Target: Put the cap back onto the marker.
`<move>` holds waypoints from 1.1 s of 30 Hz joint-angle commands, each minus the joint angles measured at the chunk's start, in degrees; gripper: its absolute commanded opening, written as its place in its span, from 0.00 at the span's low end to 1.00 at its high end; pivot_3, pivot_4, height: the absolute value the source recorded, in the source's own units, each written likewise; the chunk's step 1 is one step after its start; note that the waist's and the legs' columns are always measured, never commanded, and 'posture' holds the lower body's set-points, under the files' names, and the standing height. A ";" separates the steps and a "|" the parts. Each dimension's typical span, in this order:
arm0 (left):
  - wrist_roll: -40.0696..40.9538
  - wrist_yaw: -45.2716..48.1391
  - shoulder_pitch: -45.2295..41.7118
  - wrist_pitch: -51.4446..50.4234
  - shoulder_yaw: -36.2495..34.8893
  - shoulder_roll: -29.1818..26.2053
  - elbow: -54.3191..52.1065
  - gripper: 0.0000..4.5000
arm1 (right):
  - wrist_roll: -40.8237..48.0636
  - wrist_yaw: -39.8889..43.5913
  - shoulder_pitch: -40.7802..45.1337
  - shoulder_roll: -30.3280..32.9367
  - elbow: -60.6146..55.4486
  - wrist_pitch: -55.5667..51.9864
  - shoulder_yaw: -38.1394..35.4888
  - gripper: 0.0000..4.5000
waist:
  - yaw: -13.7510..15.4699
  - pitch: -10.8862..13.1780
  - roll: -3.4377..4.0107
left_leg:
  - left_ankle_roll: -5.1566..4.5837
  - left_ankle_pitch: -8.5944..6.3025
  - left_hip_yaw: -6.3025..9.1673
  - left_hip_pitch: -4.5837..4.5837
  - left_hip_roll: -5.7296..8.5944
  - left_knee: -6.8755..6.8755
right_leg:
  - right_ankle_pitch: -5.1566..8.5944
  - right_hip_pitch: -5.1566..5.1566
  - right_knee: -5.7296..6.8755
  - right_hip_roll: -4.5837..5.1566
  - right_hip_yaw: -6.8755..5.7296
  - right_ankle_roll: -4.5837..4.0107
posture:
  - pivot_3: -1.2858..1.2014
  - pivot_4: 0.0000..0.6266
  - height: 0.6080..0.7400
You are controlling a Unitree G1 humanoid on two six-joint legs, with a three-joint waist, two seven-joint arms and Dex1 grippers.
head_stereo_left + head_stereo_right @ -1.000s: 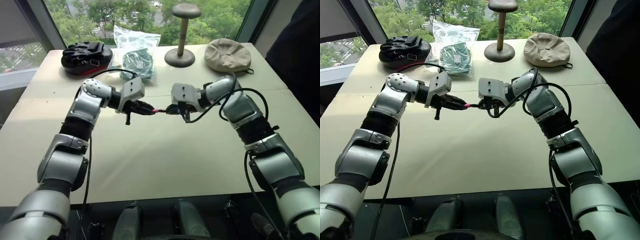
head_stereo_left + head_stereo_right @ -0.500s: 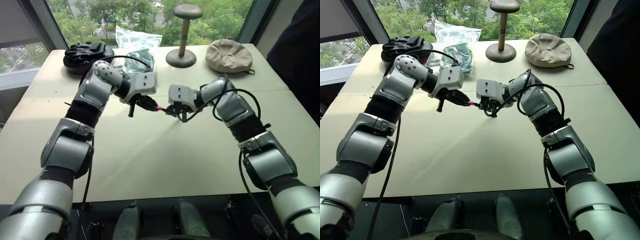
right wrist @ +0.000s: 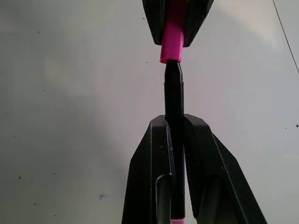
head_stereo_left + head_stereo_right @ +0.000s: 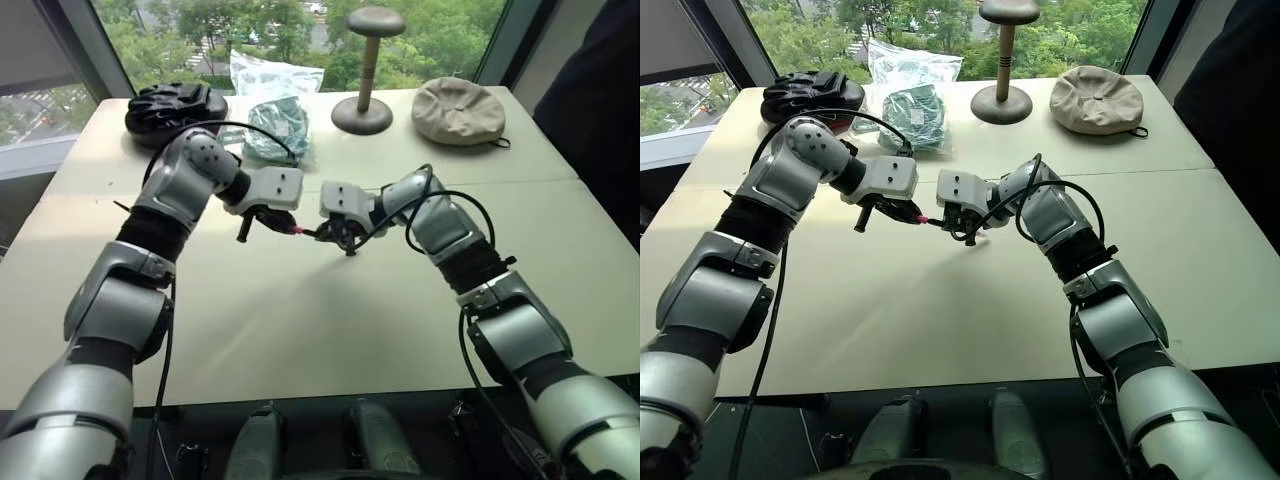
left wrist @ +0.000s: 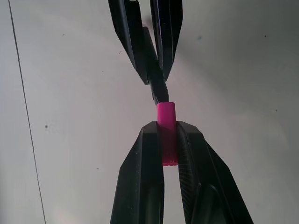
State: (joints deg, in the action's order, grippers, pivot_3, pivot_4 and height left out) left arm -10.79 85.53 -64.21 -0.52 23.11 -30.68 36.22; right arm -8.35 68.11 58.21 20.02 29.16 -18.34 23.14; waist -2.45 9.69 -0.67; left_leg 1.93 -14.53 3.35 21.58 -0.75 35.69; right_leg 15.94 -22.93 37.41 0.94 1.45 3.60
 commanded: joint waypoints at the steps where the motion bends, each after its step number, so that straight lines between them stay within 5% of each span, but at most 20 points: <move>1: -1.83 -0.50 1.14 1.59 1.88 0.05 -0.96 0.01 | 2.84 -0.73 2.85 -1.38 -2.47 0.81 -2.95 0.00 | -0.02 0.00 0.00 | 0.00 0.00 0.00 0.00 0.00 0.00 | 0.00 0.00 0.00 0.00 0.00 0.00 | 0.52 0.24 1.00; 15: -2.65 -7.43 3.72 4.14 1.47 6.80 1.38 0.01 | 4.65 -2.30 2.32 -2.45 -4.01 -2.95 -4.11 0.00 | 0.00 0.00 0.00 | 0.00 0.00 0.01 0.00 0.00 0.01 | 0.00 0.00 0.01 0.00 0.00 0.00 | 0.52 0.24 1.00; 32: -7.03 -14.95 1.82 12.11 1.68 6.13 8.74 0.01 | 3.44 -3.36 2.66 -0.95 -2.44 -2.01 -3.42 0.00 | 0.03 0.00 0.00 | 0.00 0.00 0.00 -0.01 0.01 0.04 | 0.00 0.00 0.05 0.01 0.00 0.00 | 0.52 0.24 1.00; 33: -7.14 -15.32 1.59 12.23 1.60 6.11 9.28 0.22 | 3.39 -3.36 2.69 -0.78 -2.25 -1.83 -3.37 0.00 | 0.02 0.00 0.00 | 0.00 0.00 -0.01 0.00 0.01 0.04 | 0.00 -0.01 0.05 0.00 0.00 0.00 | 0.52 0.24 1.00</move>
State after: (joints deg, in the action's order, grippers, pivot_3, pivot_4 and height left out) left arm -17.00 71.10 -62.12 11.02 23.83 -25.18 44.52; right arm -7.12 64.58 57.37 20.11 30.30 -22.46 22.21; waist -2.44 9.69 -0.67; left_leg 1.93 -14.54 3.34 21.57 -0.74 35.73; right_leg 15.94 -22.93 37.45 0.94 1.46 3.59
